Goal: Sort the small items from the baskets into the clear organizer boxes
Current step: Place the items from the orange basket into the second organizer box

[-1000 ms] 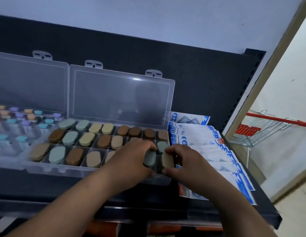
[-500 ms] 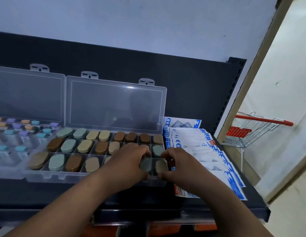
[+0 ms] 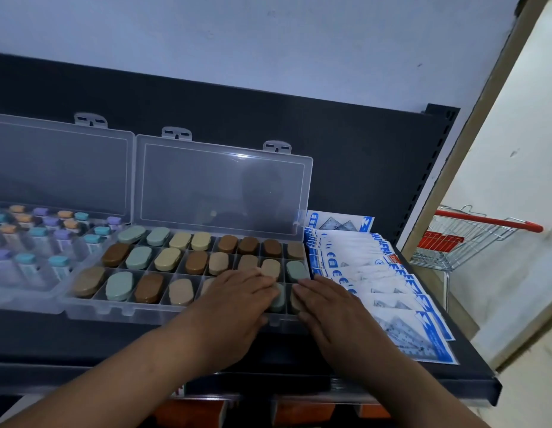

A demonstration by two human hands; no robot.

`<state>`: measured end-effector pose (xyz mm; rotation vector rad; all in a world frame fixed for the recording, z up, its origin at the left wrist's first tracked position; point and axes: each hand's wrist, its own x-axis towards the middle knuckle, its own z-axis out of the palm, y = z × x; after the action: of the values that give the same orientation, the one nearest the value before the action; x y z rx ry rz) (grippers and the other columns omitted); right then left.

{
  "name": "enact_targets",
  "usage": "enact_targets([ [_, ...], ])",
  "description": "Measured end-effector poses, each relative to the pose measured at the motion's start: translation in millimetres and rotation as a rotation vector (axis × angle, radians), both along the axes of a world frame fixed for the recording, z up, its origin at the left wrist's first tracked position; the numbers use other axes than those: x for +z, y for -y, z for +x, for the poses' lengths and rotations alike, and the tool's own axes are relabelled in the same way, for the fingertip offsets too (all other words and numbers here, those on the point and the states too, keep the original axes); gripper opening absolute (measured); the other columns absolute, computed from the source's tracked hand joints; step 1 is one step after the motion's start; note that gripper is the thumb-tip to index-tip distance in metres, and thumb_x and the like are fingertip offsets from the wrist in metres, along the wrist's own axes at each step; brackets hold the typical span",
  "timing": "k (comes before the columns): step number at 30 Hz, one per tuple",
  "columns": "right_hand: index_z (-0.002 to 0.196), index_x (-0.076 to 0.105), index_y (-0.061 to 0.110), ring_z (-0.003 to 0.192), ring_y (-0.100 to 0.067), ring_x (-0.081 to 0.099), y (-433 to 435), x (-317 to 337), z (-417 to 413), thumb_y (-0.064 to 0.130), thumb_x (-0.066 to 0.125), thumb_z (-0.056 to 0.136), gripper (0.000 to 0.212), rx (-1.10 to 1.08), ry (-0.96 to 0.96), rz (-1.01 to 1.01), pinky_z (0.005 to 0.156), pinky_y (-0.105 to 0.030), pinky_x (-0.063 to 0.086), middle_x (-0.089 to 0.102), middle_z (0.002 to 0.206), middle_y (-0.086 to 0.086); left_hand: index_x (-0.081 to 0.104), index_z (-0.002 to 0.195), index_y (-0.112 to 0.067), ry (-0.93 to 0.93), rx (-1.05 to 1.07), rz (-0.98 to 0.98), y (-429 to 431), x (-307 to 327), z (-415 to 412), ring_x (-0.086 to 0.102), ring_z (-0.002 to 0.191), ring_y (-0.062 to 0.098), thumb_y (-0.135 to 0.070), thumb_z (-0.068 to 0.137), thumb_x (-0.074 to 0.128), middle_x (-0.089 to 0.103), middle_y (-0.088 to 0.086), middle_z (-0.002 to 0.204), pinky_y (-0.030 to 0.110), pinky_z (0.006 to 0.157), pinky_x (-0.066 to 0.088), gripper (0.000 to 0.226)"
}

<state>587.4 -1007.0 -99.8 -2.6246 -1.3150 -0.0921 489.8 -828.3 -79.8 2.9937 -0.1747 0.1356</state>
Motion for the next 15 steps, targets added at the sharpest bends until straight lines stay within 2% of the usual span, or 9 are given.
enact_targets([
  [2, 0.136, 0.053, 0.026, 0.134, -0.016, 0.044, 0.6, -3.6, -1.3, 0.049, 0.021, 0.089, 0.061, -0.030, 0.080, 0.000, 0.107, -0.029, 0.027, 0.054, 0.138, 0.009, 0.011, 0.151, -0.028, -0.008, 0.001, 0.016, -1.5, -5.3, 1.0, -0.004, 0.145, 0.006, -0.034, 0.102, 0.031, 0.007, -0.012, 0.159, 0.023, 0.108, -0.012, 0.053],
  [4, 0.127, 0.061, 0.024, 0.123, -0.019, 0.055, -0.4, -3.8, -2.6, 0.045, 0.032, 0.090, 0.051, -0.071, 0.125, 0.008, 0.100, -0.030, 0.034, 0.063, 0.126, 0.007, 0.011, 0.151, -0.029, -0.006, 0.010, 0.020, -4.7, -8.7, 1.8, -0.005, 0.145, 0.005, -0.035, 0.101, 0.031, 0.007, -0.013, 0.159, 0.024, 0.109, -0.012, 0.054],
  [5, 0.130, 0.058, 0.025, 0.127, -0.018, 0.052, -0.9, -3.6, -4.1, 0.047, 0.029, 0.090, 0.054, -0.070, 0.103, 0.000, 0.103, -0.029, 0.031, 0.059, 0.130, 0.007, 0.011, 0.151, -0.030, -0.006, 0.013, 0.019, -5.9, -8.9, 2.0, -0.005, 0.145, 0.005, -0.037, 0.101, 0.031, 0.007, -0.014, 0.159, 0.024, 0.110, -0.012, 0.054],
  [7, 0.142, 0.042, 0.028, 0.138, -0.012, 0.032, -1.7, -3.1, -4.6, 0.055, 0.012, 0.087, 0.068, -0.036, 0.075, 0.020, 0.110, -0.025, 0.018, 0.041, 0.145, 0.010, 0.012, 0.150, -0.031, -0.009, 0.016, -0.005, -6.7, -6.4, 1.9, -0.004, 0.144, 0.004, -0.040, 0.100, 0.032, 0.008, -0.014, 0.158, 0.023, 0.110, -0.010, 0.055],
  [9, 0.148, 0.032, 0.030, 0.141, -0.006, 0.020, -1.9, 0.9, -0.8, 0.059, 0.001, 0.082, 0.078, -0.032, 0.038, 0.050, 0.112, -0.021, 0.010, 0.027, 0.153, 0.013, 0.013, 0.150, -0.030, 0.000, 0.015, -0.043, -7.7, -1.7, 2.6, -0.002, 0.144, 0.003, -0.042, 0.100, 0.033, 0.009, -0.014, 0.158, 0.022, 0.112, -0.007, 0.056],
  [12, 0.148, 0.032, 0.030, 0.142, -0.006, 0.019, -8.4, 8.7, 10.3, 0.058, 0.001, 0.080, 0.080, -0.053, 0.023, 0.092, 0.113, -0.020, 0.010, 0.025, 0.155, 0.013, 0.010, 0.151, -0.030, 0.039, 0.023, -0.056, -13.9, 3.1, 10.6, -0.003, 0.144, 0.003, -0.042, 0.101, 0.029, 0.007, -0.013, 0.159, 0.021, 0.111, -0.007, 0.055],
  [15, 0.148, 0.031, 0.031, 0.146, -0.008, 0.014, -13.4, 8.7, 21.6, 0.055, 0.010, 0.086, 0.070, -0.050, -0.028, 0.030, 0.117, -0.024, 0.009, 0.023, 0.157, 0.013, 0.015, 0.151, -0.027, 0.009, 0.020, -0.045, -16.1, 7.1, 21.8, 0.001, 0.145, 0.005, -0.039, 0.102, 0.025, 0.011, -0.010, 0.159, 0.020, 0.109, -0.005, 0.051],
])
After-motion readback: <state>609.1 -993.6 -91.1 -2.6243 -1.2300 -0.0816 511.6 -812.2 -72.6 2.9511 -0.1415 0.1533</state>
